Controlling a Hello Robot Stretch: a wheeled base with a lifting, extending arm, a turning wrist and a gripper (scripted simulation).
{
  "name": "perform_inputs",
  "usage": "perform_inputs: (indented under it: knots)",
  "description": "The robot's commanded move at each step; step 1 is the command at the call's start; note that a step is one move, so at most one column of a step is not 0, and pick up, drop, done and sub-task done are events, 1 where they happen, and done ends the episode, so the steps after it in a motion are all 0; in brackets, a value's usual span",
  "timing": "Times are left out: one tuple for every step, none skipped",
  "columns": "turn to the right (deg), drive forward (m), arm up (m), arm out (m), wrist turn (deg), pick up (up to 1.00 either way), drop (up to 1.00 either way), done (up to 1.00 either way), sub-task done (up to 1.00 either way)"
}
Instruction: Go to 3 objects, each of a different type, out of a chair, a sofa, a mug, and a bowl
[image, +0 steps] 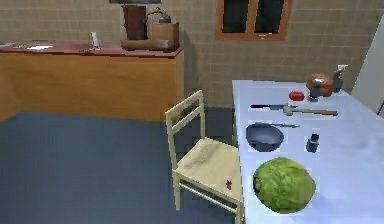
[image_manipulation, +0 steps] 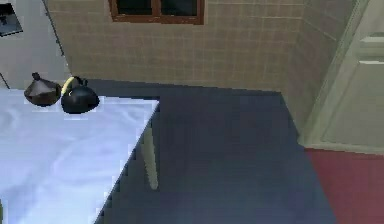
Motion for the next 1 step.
perform_inputs:
  knots:
    - [-33.0, 0.0, 0.0, 0.0, 0.0, 0.0, 0.0, 0.0, 0.0]
